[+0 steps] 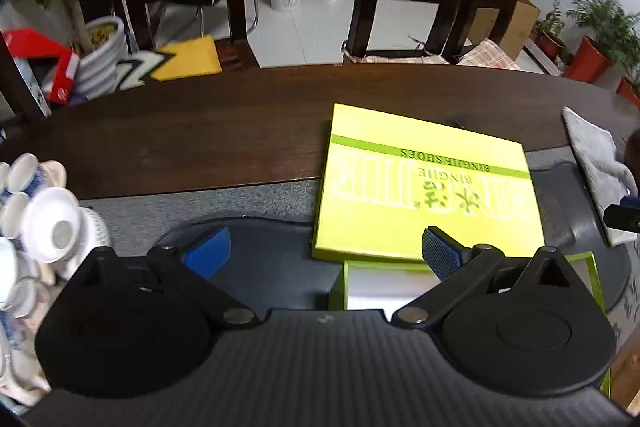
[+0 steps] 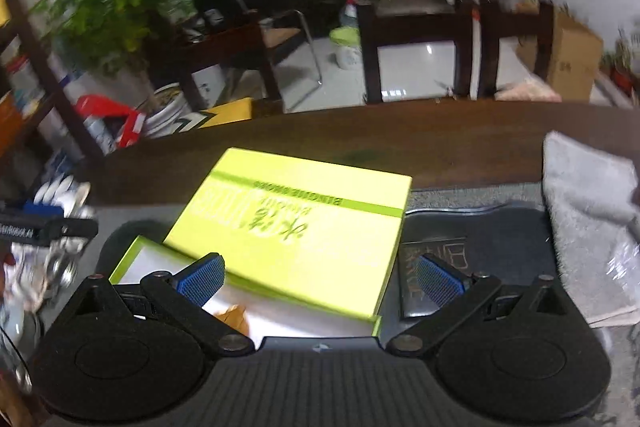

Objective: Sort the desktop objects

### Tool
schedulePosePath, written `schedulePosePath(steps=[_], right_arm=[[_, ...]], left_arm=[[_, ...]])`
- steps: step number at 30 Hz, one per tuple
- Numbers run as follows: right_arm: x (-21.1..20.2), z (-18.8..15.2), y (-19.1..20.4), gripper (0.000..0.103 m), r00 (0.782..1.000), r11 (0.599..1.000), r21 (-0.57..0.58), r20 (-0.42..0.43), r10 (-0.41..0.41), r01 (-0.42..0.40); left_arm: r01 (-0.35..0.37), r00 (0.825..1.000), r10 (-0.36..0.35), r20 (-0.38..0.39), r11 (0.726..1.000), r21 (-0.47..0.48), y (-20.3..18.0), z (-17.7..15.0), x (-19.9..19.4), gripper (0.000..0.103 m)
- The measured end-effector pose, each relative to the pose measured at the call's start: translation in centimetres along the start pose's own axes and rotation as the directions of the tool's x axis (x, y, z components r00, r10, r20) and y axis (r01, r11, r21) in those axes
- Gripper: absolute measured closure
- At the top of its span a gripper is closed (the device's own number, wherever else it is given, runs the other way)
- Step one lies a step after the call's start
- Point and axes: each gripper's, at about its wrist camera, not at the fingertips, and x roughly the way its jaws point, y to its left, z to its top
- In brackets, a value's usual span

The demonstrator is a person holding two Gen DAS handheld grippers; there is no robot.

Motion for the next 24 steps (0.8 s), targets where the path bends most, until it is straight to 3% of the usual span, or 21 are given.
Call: schedulePosePath(steps=[8, 15, 24], right_arm=[[7.5, 0.9, -5.4, 0.0, 0.994, 0.986, 0.167, -0.1, 0.032, -0.015], [12.1, 0.5, -6.4, 0.0, 0.981, 0.982, 0.184, -0.183, 0.067, -0.033], [15.2, 0.6, -6.1, 0.0, 0.957, 0.978, 0.194, -0.263, 0.123, -0.072]], left_arm=[[0.012, 0.997, -0.017, -0.073, 0.998, -0.061, 0.8, 1.8, 6.6, 0.002], [0.024, 0.991, -0.037, -0.131, 0.995, -0.096, 0.8, 2.3, 10.8, 0.002], [0.068, 0.983, -0.087, -0.161, 0.991, -0.117, 0.7, 2.2, 12.9, 0.002]])
